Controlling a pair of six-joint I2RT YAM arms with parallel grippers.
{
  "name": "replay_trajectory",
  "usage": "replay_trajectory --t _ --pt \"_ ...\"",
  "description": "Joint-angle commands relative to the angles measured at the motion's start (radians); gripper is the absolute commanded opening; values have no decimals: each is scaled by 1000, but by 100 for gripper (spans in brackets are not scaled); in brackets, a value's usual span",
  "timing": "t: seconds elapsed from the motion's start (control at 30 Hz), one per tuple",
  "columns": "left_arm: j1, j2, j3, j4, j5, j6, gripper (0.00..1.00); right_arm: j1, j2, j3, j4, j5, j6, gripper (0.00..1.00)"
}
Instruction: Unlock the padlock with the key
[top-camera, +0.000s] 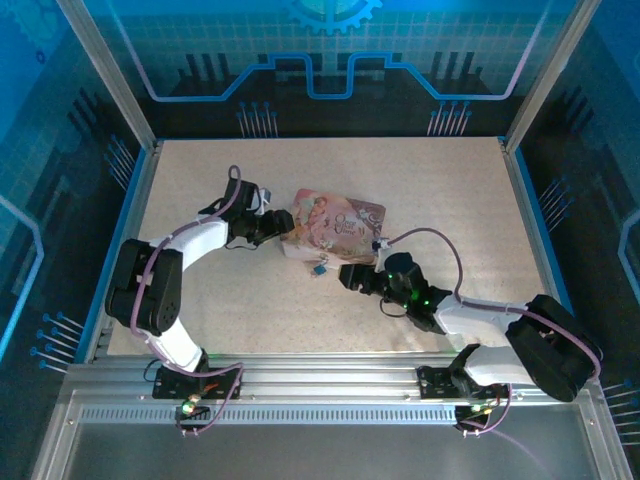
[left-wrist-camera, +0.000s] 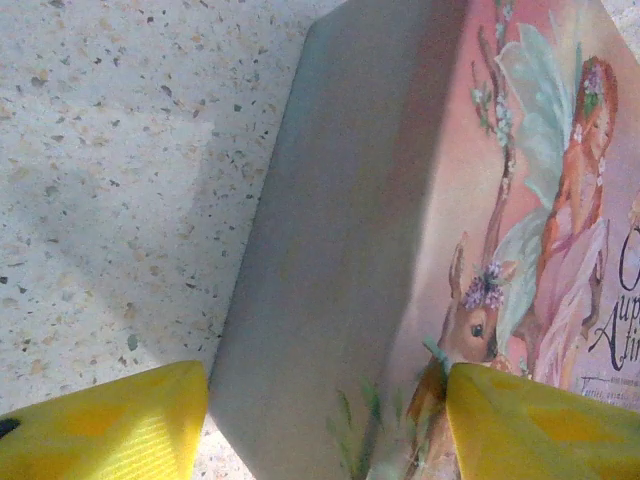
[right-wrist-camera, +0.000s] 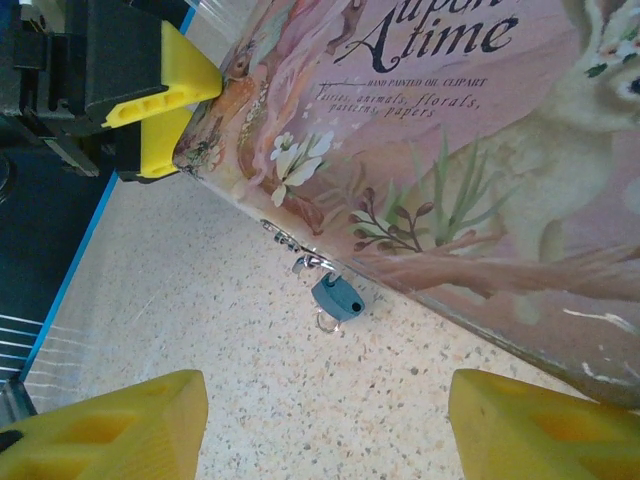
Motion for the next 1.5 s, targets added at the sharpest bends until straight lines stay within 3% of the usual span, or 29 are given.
replay_trajectory --t 0.0,0.53,0.93,1.47 --pt "5 4 -49 -27 2 20 61 -42 24 21 35 -57 -65 66" --pt "-37 -238 -337 40 2 -82 56 -191 159 66 217 -235 -192 67" --pt "-39 -288 -359 49 0 -112 56 -163 137 -58 331 -272 -175 65" --pt "-39 -282 -372 81 16 -130 56 -78 529 7 744 -265 -102 57"
